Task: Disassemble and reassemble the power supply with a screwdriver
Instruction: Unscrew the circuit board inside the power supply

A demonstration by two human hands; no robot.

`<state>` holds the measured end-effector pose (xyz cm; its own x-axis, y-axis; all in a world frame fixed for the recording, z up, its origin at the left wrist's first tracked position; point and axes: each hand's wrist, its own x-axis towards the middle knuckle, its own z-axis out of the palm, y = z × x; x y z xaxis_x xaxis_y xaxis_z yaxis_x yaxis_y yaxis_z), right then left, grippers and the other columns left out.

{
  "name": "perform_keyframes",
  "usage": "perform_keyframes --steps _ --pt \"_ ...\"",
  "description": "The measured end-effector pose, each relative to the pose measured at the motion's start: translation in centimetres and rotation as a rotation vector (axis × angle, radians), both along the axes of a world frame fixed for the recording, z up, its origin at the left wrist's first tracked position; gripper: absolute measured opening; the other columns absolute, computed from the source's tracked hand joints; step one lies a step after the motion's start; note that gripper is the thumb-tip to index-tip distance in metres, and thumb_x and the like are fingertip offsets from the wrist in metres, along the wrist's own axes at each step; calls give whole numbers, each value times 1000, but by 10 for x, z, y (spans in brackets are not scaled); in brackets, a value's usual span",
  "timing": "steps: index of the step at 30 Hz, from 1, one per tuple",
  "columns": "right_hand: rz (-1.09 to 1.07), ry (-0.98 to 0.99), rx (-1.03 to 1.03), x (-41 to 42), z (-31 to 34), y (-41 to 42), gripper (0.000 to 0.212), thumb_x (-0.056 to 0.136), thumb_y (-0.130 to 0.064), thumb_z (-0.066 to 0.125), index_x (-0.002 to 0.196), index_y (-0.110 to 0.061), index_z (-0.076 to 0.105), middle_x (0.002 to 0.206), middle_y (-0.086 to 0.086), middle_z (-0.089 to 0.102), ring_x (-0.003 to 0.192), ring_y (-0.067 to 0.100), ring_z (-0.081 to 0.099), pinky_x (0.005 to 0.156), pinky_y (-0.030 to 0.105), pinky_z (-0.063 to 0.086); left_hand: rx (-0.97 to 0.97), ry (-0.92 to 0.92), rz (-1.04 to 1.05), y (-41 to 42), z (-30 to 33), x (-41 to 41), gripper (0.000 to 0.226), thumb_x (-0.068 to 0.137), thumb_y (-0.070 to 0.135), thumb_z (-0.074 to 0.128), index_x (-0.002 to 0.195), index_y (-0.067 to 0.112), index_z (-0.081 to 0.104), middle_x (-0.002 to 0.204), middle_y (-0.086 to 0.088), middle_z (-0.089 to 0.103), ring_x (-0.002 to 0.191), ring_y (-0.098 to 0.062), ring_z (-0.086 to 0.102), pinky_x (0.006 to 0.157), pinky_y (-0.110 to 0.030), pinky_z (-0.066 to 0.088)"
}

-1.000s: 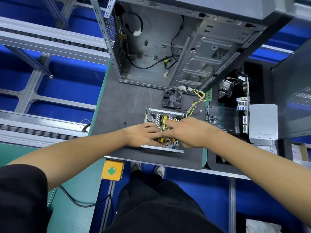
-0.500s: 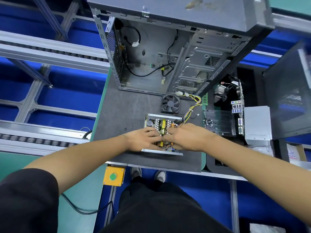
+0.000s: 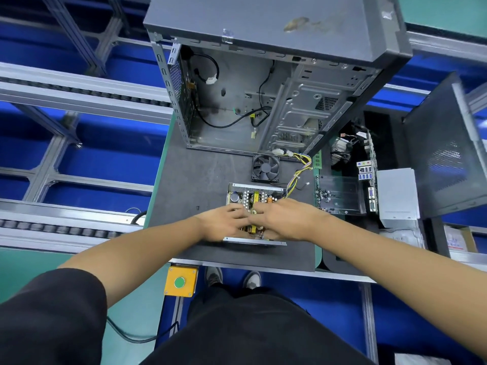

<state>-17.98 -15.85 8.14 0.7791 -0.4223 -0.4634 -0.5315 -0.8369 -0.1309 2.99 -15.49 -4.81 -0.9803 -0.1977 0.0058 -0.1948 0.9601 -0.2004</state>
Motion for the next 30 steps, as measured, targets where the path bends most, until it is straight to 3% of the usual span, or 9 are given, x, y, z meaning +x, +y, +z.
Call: perform_keyframes --steps 3,7,12,14,18,23,25,27,30 --pt "9 12 -14 2 1 3 26 101 -29 51 122 -16 46 105 5 49 76 34 60 57 37 29 24 34 0 2 -4 3 43 91 18 50 127 34 66 111 -3 54 106 -27 50 112 -40 30" --pt "13 36 -58 2 5 3 28 97 -29 47 124 -23 43 109 6 46 58 27 43 46 32 21 20 7 27 0 -1 1 46 92 16 44 127 34 67 110 -4 54 104 -28 54 112 -40 28" --pt "56 9 -1 1 12 -1 51 99 -13 45 142 -37 30 102 4 40 53 23 32 51 37 26 58 -101 28 2 2 2 51 79 25 79 126 41 67 118 2 67 115 -23 55 111 -39 28" --pt "15 8 -20 1 12 1 52 103 -20 44 149 -38 31 93 3 44 57 24 38 56 38 29 70 -96 45 2 3 2 52 77 24 81 125 40 69 119 1 67 115 -23 56 111 -39 28" --pt "-135 33 -36 2 7 12 35 100 -24 46 135 -20 41 90 14 66 78 37 64 57 36 32 74 -46 51 2 3 1 49 84 23 77 129 40 65 128 -1 62 118 -25 51 112 -39 28" --pt "-110 68 -61 8 9 15 44 91 -19 47 132 -24 31 95 7 53 58 31 45 51 35 30 36 -73 22 0 7 0 57 77 21 81 129 38 67 121 -1 64 117 -25 50 111 -40 29" --pt "-68 83 -39 4 12 9 40 92 -15 48 128 -25 34 99 5 47 55 27 38 49 35 27 -43 -57 -5 0 7 0 50 84 18 66 131 37 66 116 -1 64 113 -25 51 110 -39 29" --pt "-35 76 -22 -1 12 6 35 97 -16 47 130 -24 40 100 5 49 63 29 44 53 36 30 -61 -87 -19 -1 4 1 49 88 18 52 131 38 66 114 0 67 111 -25 56 110 -38 32" --pt "-21 54 -36 -3 10 9 35 101 -25 47 136 -25 43 95 6 59 77 33 59 57 37 35 -36 -144 -69 -5 3 3 53 84 24 71 133 43 63 123 4 67 115 -20 62 112 -35 35"
